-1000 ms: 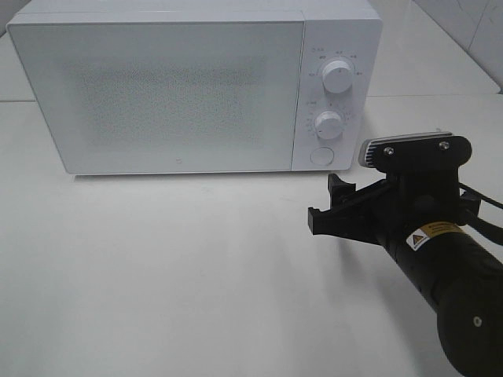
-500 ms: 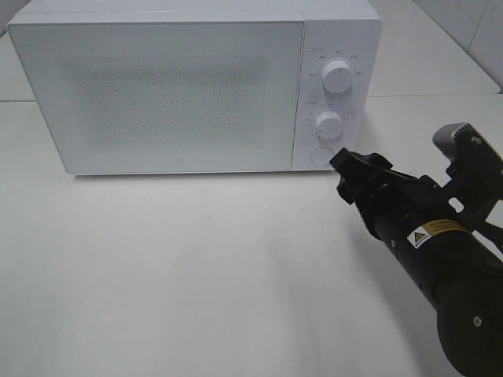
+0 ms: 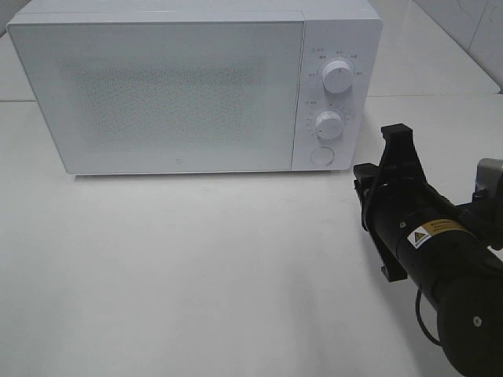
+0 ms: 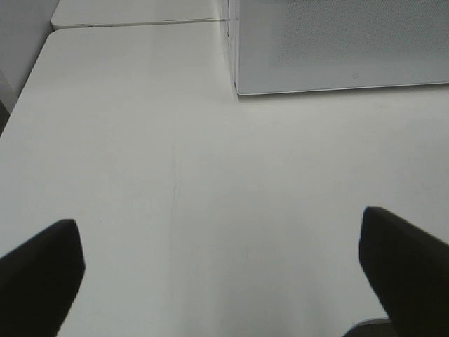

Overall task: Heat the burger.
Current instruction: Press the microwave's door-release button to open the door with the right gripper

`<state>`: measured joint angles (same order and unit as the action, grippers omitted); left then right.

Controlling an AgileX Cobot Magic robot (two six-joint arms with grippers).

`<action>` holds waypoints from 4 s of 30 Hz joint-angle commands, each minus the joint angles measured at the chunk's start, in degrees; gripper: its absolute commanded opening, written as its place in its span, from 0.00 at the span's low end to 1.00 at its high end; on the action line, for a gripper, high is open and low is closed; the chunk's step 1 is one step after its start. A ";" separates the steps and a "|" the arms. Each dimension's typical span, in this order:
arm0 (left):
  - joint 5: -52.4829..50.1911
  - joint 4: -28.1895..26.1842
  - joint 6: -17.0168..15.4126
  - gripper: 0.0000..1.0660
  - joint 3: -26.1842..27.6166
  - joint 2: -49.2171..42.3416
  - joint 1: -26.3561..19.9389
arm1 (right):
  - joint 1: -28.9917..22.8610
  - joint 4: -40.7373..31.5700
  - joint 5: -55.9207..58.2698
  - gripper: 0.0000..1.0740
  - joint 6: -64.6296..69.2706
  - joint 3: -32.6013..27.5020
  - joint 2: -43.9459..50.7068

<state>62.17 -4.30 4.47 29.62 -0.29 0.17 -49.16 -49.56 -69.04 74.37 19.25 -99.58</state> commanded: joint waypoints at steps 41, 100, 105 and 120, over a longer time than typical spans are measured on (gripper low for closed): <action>-0.74 -0.17 -0.34 0.94 0.06 -0.29 -0.11 | 7.85 -4.76 11.57 0.00 -0.80 20.86 -14.73; -0.74 -0.17 -0.34 0.94 0.06 -0.29 -0.11 | 13.81 -2.64 11.12 0.00 -4.07 36.90 -26.64; -0.74 -0.17 -0.34 0.94 0.06 -0.29 -0.11 | 13.81 -2.98 7.79 0.00 -4.53 37.93 -26.76; -0.74 -0.17 -0.34 0.94 0.06 -0.29 -0.11 | 16.62 -0.97 9.00 0.00 -6.53 45.21 -29.39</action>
<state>62.17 -4.24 4.47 29.62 -0.29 0.17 -35.81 -61.31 -54.55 68.58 59.59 -128.17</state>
